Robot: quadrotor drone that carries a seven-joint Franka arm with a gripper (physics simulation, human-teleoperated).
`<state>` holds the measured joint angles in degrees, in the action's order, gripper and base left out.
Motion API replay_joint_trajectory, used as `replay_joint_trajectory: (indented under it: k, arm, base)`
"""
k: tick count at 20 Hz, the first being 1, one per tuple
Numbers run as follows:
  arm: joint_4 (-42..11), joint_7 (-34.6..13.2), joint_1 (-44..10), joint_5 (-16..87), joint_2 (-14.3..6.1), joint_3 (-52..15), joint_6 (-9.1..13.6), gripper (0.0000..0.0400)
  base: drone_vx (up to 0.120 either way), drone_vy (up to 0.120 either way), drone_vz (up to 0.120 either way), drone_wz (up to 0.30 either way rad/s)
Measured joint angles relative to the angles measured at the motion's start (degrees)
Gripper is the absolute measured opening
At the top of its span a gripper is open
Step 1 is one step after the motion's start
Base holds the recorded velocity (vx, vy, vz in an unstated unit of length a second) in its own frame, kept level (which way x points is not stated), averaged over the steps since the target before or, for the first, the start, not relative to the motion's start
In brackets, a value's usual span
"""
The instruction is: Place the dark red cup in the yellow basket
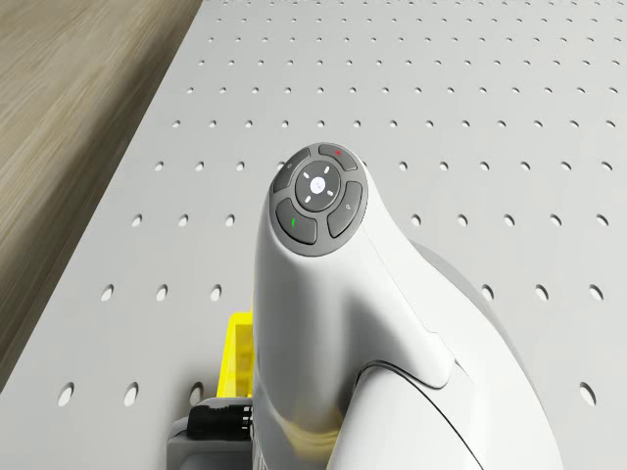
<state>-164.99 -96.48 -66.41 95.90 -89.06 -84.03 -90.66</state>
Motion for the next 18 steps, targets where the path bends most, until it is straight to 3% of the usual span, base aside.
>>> replay_joint_trajectory:
  k: [3, 11, 18]
  arm:
    - [0.0, 0.0, 0.0, 0.0, -0.2, 0.1, -0.2, 0.0099]
    - [0.6, -0.2, -0.6, 4.5, -0.9, 5.0, -2.2, 0.0099]
    - [1.1, -3.3, -4.1, 7.0, -0.6, 7.5, -2.8, 0.0098]
  base:
    - [0.093, 0.0, 0.0, 0.0]
    - [0.0, 0.0, 0.0, 0.0]
    - [0.0, 0.0, 0.0, 0.0]
